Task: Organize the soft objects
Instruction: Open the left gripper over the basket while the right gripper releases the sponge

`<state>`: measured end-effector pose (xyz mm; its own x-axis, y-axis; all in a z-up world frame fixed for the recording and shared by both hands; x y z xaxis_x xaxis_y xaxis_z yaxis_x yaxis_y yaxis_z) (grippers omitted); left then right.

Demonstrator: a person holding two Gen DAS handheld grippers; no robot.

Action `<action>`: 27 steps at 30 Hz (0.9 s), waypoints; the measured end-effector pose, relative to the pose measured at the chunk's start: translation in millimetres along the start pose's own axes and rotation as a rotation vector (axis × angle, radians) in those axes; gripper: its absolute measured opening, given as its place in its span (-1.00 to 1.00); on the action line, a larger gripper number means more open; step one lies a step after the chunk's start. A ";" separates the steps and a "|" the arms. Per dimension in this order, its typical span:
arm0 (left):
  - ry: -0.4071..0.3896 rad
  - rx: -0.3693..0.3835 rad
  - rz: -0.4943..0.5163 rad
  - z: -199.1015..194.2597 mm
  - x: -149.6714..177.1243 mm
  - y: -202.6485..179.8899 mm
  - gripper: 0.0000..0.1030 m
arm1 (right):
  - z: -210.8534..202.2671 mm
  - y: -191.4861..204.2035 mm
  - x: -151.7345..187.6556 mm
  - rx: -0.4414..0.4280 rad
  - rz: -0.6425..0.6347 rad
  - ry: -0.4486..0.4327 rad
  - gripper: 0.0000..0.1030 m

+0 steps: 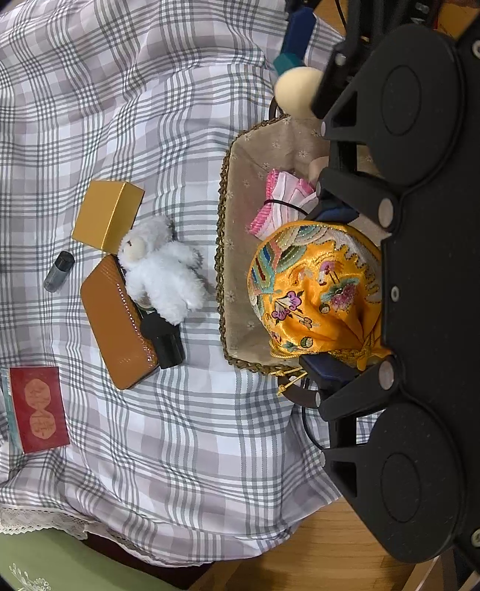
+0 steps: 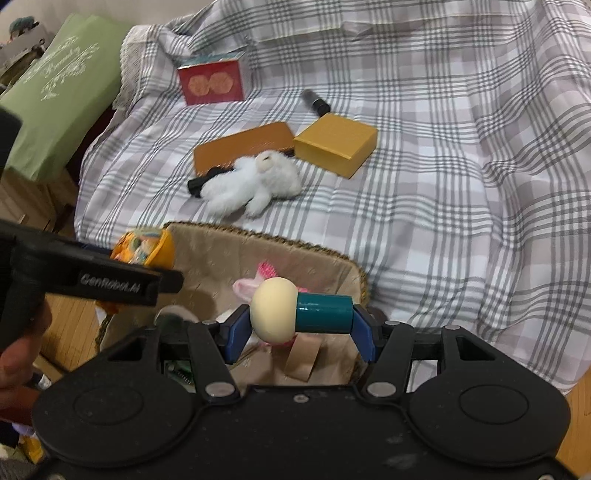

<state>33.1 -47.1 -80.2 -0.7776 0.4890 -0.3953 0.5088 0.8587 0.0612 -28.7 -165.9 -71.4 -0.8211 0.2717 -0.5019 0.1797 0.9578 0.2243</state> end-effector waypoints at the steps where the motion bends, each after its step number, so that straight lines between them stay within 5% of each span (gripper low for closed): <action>1: 0.002 -0.001 -0.001 0.6 0.5 -0.4 0.26 | 0.3 0.9 1.5 -0.004 -0.003 0.004 0.10; 9: 0.017 -0.005 -0.007 3.7 4.0 1.0 0.30 | 0.3 6.9 5.0 -0.019 -0.019 0.012 0.13; 18: 0.022 -0.006 -0.013 5.7 4.8 0.5 0.44 | -3.1 11.6 2.2 -0.031 -0.027 -0.021 0.65; 27: 0.028 -0.016 -0.018 7.1 6.8 2.5 0.51 | 0.2 8.7 0.0 -0.024 0.000 -0.021 0.81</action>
<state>31.8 -42.7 -89.2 -0.7969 0.4770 -0.3708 0.4885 0.8698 0.0691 -27.0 -157.5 -69.6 -0.8093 0.2743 -0.5195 0.1671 0.9553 0.2440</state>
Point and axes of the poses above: each gripper's, at about its wrist camera, not at the fingertips, and z roughly the way its jaws point, y to its left, x to its underside, the point moved 10 cm from there along z, roughly the way its jaws point, and after that the axes turned 13 degrees about z, right-handed, at the moved point
